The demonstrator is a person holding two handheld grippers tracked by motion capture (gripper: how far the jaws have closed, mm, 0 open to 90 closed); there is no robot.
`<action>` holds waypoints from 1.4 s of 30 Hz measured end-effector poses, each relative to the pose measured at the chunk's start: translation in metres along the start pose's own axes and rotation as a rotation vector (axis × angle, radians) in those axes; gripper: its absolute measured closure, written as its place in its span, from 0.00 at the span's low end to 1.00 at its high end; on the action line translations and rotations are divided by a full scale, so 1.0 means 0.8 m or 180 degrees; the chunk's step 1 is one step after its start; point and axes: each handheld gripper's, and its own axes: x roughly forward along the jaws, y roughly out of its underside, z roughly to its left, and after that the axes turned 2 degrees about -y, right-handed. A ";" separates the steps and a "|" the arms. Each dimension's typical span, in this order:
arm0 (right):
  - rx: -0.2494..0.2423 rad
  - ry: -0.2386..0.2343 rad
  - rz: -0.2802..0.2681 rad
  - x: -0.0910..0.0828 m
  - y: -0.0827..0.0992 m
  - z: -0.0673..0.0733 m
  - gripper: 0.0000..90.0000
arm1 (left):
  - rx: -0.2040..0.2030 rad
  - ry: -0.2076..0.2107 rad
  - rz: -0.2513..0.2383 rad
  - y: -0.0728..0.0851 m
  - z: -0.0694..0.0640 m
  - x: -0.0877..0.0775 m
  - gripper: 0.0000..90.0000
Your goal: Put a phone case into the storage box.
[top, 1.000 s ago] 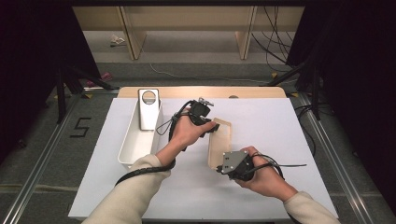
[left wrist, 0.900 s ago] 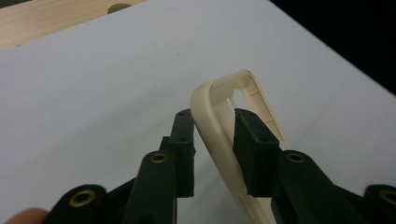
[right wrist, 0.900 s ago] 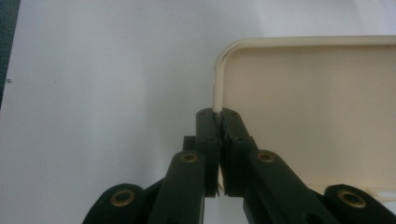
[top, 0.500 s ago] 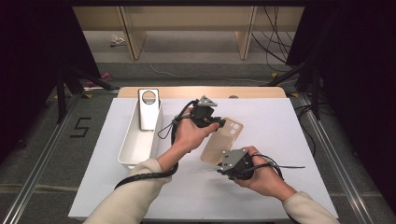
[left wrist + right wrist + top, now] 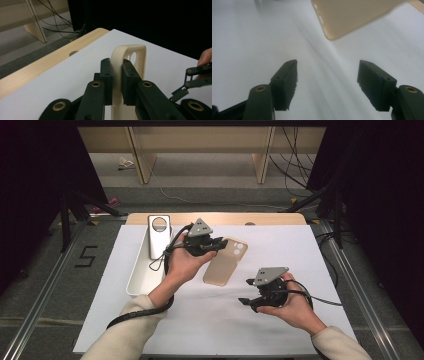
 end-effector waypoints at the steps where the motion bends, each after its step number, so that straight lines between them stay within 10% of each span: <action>1: 0.0038 0.0011 -0.0026 -0.002 0.002 -0.002 0.34 | 0.0020 -0.0020 -0.0021 0.000 0.002 -0.004 0.90; 19: 0.0696 0.0153 -0.0492 -0.029 0.033 -0.025 0.25 | 0.0059 -0.0248 -0.0328 -0.001 0.039 -0.059 0.90; 42: 0.0806 0.0250 -0.0526 -0.035 0.041 -0.025 0.22 | 0.0044 -0.0451 -0.0532 -0.013 0.082 -0.110 0.90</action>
